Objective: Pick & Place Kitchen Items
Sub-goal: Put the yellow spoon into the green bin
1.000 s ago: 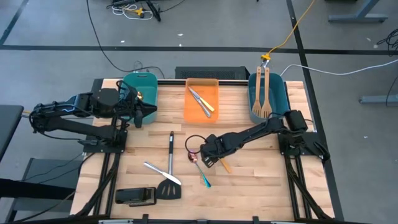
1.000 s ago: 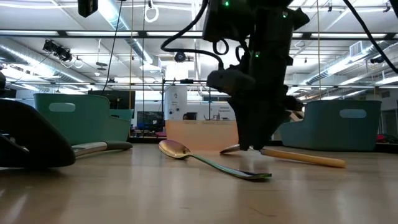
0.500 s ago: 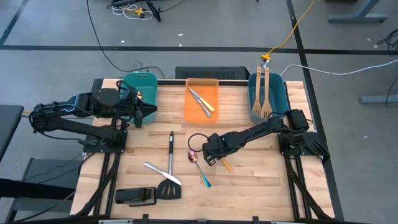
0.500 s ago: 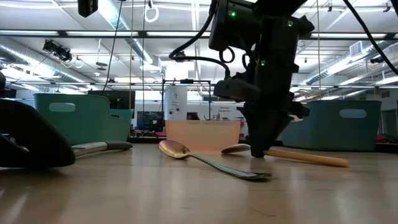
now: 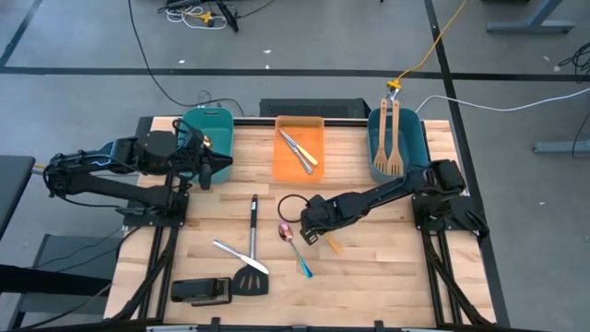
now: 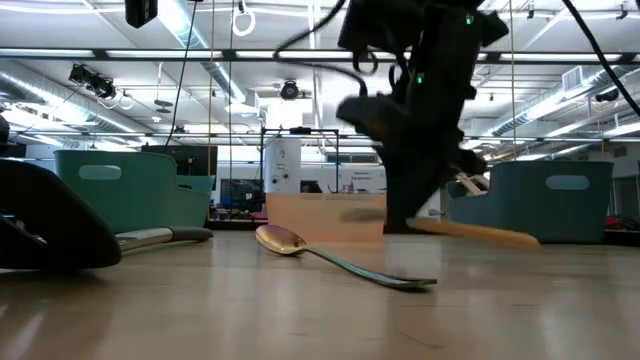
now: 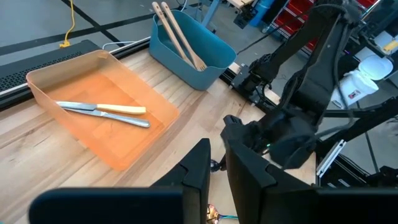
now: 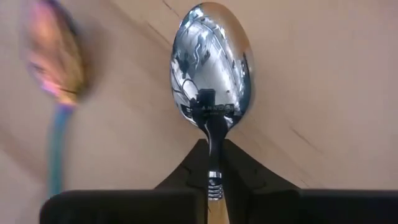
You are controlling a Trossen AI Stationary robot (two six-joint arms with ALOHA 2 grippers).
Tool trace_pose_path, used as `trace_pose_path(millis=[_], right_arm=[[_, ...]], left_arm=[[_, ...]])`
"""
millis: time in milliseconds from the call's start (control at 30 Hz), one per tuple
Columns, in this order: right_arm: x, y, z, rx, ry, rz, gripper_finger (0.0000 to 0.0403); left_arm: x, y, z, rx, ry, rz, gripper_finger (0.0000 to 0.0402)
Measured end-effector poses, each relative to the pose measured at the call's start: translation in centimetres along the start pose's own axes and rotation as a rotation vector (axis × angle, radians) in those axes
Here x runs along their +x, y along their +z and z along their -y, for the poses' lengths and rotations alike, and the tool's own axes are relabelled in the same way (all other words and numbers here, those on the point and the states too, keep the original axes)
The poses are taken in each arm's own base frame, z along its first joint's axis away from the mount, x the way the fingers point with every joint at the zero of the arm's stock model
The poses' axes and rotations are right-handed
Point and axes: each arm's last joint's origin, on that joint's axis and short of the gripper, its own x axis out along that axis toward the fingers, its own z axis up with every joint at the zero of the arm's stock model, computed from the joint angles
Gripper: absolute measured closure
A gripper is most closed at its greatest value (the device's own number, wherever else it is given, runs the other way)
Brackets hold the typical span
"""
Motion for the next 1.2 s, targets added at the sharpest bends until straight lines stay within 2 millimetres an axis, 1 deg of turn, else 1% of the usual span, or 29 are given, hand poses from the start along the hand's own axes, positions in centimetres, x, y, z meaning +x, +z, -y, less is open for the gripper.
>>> trace_pose_path(millis=[133,333,500,667,833,900,1033,1200], right_arm=[[-1.5,0.3,-0.3,-0.013,0.042,0.06,0.0377],[-5.0,0.5,-0.8,-0.036,0.131,0.187,0.0377],[-8.5,0.8,-1.5,-0.079,0.259,0.331,0.0377],[-11.9,1.3,-2.6,-0.155,0.438,0.494,0.0377],[-14.5,1.6,-3.3,-0.233,0.576,0.632,0.0377],[-15.3,1.7,-3.5,-0.259,0.623,0.675,0.0377],[-16.2,1.9,-4.0,-0.315,0.704,0.741,0.0378],[-17.3,2.2,-4.5,-0.389,0.821,0.82,0.0378]], left_arm=[[0.0,0.0,0.0,-0.001,0.0,0.0,0.0344],[0.0,0.0,0.0,-0.002,0.0,0.001,0.0344],[0.0,0.0,0.1,-0.009,-0.01,0.002,0.0344],[0.4,0.3,0.7,-0.008,-0.095,-0.008,0.0344],[1.7,0.2,2.2,0.052,-0.206,-0.022,0.0344],[2.4,0.2,3.1,0.088,-0.268,-0.018,0.0344],[3.5,-0.1,4.9,0.154,-0.384,-0.001,0.0344],[5.1,-0.6,6.9,0.226,-0.467,0.032,0.0344]])
